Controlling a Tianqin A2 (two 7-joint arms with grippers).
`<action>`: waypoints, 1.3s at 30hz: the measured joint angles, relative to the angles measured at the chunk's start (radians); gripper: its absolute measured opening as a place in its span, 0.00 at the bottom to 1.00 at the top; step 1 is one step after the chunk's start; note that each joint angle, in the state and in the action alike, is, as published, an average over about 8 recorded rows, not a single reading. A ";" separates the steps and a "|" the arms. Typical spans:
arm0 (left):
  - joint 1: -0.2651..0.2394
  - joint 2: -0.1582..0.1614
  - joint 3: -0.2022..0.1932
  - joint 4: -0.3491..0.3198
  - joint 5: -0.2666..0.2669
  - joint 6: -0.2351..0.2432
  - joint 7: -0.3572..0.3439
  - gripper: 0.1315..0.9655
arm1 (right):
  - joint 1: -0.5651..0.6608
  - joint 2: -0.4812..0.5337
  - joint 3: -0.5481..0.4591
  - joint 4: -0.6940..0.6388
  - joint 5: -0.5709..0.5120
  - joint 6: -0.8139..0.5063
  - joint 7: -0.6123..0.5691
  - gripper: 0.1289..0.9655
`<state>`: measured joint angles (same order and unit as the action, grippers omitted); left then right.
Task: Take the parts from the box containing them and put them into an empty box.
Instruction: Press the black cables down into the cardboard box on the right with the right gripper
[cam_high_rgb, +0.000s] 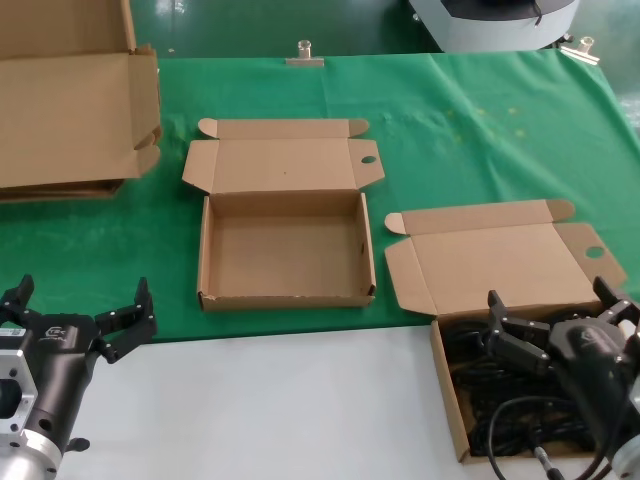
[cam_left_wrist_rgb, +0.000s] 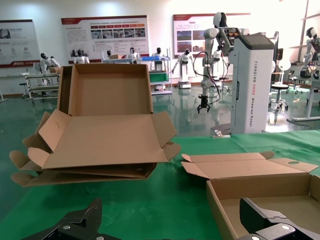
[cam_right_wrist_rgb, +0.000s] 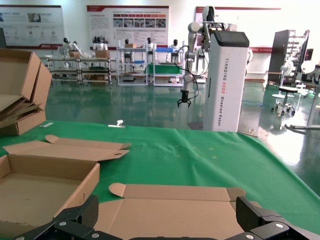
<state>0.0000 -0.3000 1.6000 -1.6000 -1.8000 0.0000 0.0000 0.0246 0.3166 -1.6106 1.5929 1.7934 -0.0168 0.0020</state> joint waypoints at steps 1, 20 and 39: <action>0.000 0.000 0.000 0.000 0.000 0.000 0.000 1.00 | 0.000 0.000 0.000 0.000 0.000 0.000 0.000 1.00; 0.000 0.000 0.000 0.000 0.000 0.000 0.000 1.00 | 0.000 0.000 0.000 0.000 0.000 0.000 0.000 1.00; 0.000 0.000 0.000 0.000 0.000 0.000 0.000 1.00 | 0.000 0.000 0.000 0.000 0.000 0.000 0.000 1.00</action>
<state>0.0000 -0.3000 1.6000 -1.6000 -1.8000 0.0000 0.0000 0.0246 0.3166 -1.6106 1.5929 1.7934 -0.0168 0.0020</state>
